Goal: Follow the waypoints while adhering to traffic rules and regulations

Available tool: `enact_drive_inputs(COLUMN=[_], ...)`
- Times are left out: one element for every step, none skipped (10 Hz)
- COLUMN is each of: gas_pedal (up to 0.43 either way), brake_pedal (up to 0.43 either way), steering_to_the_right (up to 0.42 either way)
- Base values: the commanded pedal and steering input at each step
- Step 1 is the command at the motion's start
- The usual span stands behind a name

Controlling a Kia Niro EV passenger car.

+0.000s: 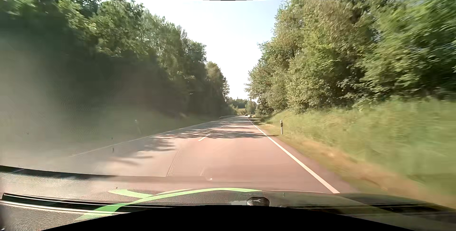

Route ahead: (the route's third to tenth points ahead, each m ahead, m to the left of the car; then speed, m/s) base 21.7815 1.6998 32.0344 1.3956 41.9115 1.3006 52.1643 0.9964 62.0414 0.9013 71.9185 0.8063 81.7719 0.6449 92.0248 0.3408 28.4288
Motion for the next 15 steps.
enact_drive_inputs(gas_pedal=[0.24, 0.248, 0.248, 0.248, 0.248, 0.248, 0.26, 0.26, 0.26, 0.26, 0.268, 0.268, 0.268, 0.268, 0.268], brake_pedal=[0.0, 0.0, 0.0, 0.0, 0.0, 0.0, 0.0, 0.0, 0.0, 0.0, 0.0, 0.0, 0.0, 0.0, 0.0], steering_to_the_right=[-0.002, -0.001, -0.002, -0.001, -0.001, -0.001, 0.0, 0.0, 0.0, 0.0, 0.0, 0.0, 0.0, 0.0, 0.0])
